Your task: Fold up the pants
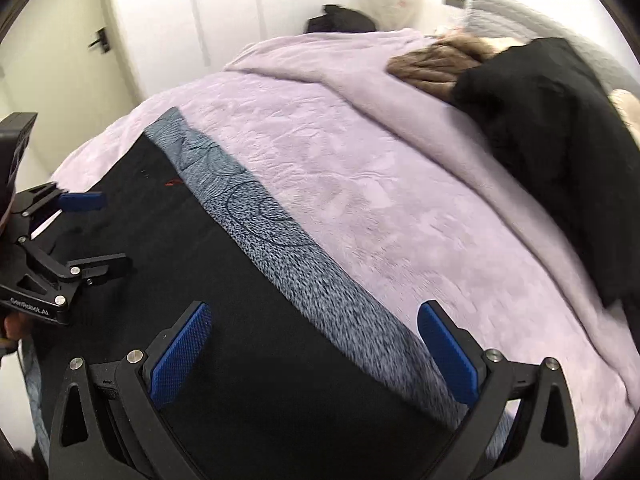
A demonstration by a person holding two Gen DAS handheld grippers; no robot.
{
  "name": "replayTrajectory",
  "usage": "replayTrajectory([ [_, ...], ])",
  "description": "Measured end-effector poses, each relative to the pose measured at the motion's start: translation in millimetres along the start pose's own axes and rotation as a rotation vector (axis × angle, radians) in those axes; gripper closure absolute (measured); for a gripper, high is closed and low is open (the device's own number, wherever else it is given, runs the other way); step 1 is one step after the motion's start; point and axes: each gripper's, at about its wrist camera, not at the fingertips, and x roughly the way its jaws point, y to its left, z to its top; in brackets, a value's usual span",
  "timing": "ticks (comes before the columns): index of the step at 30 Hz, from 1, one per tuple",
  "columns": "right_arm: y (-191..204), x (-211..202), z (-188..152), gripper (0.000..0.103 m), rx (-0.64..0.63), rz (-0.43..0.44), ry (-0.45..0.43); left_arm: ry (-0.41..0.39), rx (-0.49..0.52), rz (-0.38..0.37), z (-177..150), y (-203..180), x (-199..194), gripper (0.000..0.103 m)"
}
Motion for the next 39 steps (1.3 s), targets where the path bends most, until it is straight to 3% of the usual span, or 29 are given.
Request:
replayTrajectory([
  [3, -9.5, 29.3, 3.2, 0.0, -0.026, 0.065, 0.086, -0.002, 0.014, -0.009, 1.8, -5.1, 1.8, 0.0],
  [7, -25.8, 40.8, 5.8, 0.001, 0.018, 0.189, 0.1, 0.001, 0.028, -0.016, 3.9, -10.8, 6.1, 0.0],
  [9, -28.5, 39.3, 4.9, 0.007, 0.021, 0.222, 0.109, 0.0, 0.027, -0.018, 4.5, -11.9, 6.8, 0.0],
  [11, -28.2, 33.1, 3.2, 0.043, 0.035, 0.304, 0.118, 0.0, 0.021, -0.021, 6.5, -10.8, 6.4, 0.0],
  [12, -27.1, 27.1, 1.7, 0.049, 0.041, 0.3, 0.115, -0.002, 0.016, -0.023, 6.7, -10.5, 5.4, 0.0],
  [14, -14.0, 10.6, -2.7, 0.081, -0.009, 0.254, 0.097, -0.002, 0.004, -0.033, 8.4, -8.2, 3.0, 0.0],
  [15, -8.8, 5.4, -5.9, 0.087, -0.021, 0.242, 0.09, -0.004, -0.004, -0.04, 8.5, -6.4, 0.7, 0.0],
  [21, 60.6, -40.3, -23.2, 0.089, -0.157, 0.036, -0.038, -0.026, -0.107, -0.149, 14.2, 10.8, -27.0, 0.0],
  [25, 128.5, -72.9, -58.0, 0.089, -0.316, -0.165, -0.139, -0.031, -0.203, -0.187, 23.2, 24.0, -43.2, 0.0],
  [32, 193.9, -57.4, -105.2, 0.089, -0.444, -0.35, -0.158, 0.01, -0.319, -0.249, 19.2, 29.4, -48.6, 0.0],
  [36, 208.1, -46.0, -110.3, 0.089, -0.482, -0.426, -0.154, 0.12, -0.338, -0.141, 20.8, 26.4, -20.8, 0.0],
  [39, 210.9, -41.2, -105.6, 0.089, -0.481, -0.445, -0.155, 0.151, -0.389, -0.16, 19.1, 29.1, -5.2, 0.001],
])
